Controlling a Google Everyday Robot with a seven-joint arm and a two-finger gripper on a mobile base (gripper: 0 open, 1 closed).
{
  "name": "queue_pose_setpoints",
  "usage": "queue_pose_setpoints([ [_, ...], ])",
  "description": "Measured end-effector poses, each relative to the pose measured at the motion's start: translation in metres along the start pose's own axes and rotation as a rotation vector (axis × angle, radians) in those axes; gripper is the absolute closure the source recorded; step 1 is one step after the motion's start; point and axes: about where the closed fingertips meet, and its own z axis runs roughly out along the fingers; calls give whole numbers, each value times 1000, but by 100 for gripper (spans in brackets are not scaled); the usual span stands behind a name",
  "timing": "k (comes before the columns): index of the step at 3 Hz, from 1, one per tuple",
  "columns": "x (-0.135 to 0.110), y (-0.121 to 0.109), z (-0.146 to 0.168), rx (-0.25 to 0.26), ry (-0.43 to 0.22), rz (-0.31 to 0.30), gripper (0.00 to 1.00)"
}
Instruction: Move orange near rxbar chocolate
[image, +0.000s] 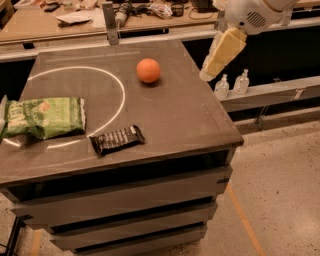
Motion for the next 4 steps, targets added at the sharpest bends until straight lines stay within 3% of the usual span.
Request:
queue_pose_setpoints([
  [2,-53,-36,82,24,-153,74,0],
  [4,-67,-55,160,4,-227,155,0],
])
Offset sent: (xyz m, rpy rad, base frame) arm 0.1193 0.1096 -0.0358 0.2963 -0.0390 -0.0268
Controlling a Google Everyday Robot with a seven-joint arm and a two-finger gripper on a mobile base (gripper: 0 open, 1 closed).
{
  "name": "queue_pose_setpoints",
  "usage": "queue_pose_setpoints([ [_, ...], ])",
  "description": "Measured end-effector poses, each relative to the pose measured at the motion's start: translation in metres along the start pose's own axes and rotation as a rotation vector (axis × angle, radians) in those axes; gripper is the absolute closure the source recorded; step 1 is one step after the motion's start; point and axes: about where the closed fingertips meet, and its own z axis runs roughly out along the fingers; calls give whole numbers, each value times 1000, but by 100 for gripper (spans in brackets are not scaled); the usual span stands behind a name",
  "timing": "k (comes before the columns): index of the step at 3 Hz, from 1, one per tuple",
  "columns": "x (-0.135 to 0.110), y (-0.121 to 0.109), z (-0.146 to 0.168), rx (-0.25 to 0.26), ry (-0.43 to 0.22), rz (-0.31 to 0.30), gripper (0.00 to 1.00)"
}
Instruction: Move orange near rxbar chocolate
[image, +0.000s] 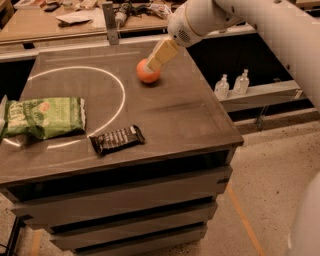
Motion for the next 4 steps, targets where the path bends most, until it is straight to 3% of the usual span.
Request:
queue_pose_setpoints([
  [2,19,5,63,-55,-9,53,0],
  [3,33,10,88,-70,8,57,17],
  [4,51,13,104,-83,19,77,49],
])
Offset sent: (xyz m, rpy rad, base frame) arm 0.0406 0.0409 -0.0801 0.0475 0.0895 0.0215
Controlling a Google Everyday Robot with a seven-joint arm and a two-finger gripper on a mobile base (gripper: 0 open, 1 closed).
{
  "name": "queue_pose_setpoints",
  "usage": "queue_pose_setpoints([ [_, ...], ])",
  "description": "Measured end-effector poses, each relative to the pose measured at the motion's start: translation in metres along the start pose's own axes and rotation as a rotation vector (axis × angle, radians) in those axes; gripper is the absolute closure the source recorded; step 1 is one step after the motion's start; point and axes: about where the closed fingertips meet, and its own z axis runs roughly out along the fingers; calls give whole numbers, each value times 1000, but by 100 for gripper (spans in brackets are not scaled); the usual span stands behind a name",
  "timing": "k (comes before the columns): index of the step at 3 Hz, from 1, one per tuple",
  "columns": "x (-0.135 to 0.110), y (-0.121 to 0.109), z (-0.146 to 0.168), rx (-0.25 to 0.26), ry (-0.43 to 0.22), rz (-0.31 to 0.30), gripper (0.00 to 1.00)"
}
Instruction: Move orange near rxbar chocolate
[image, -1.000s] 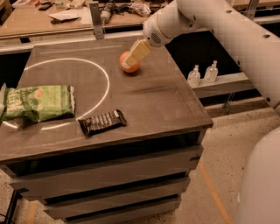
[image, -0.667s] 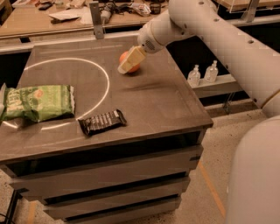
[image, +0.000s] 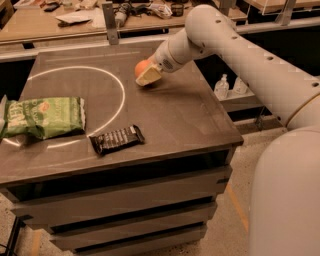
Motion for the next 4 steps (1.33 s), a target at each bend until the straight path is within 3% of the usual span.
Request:
queue_pose_setpoints([
  [1,1,0,0,-8,-12,-2,72],
  [2,0,1,-21,-41,-58,-5,95],
  [3,-7,19,-64,-93,-101,-59,100],
  [4,-22,66,-90,-199,-98,-164,100],
])
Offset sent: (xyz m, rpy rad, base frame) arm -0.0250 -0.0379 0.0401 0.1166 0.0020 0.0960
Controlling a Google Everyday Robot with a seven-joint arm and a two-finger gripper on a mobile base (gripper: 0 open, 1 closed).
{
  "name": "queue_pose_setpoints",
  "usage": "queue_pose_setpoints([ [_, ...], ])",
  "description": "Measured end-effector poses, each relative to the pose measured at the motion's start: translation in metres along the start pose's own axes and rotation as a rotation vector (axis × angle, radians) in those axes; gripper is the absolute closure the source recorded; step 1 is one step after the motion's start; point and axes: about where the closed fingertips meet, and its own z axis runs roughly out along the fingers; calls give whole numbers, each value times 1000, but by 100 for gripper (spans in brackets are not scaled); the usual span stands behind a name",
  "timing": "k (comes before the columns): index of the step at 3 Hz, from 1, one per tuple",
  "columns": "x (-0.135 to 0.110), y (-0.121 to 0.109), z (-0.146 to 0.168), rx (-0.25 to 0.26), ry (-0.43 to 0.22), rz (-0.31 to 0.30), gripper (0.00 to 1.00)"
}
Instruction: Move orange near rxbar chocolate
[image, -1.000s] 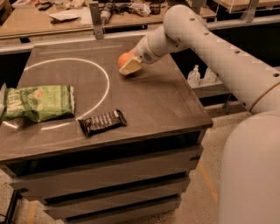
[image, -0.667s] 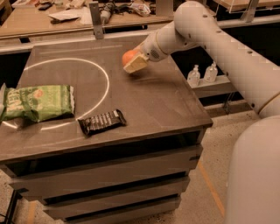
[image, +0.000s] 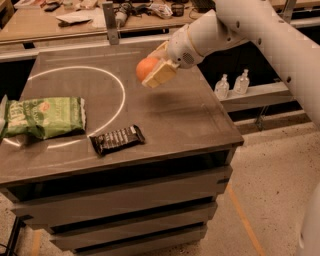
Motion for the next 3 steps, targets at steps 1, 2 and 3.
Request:
queue_pose_setpoints([
  [1,-26,60,7,-99,36,-124,100],
  [2,-33,111,30,-212,59,-197,100],
  [3,-33,140,46,-295,68,-234,100],
])
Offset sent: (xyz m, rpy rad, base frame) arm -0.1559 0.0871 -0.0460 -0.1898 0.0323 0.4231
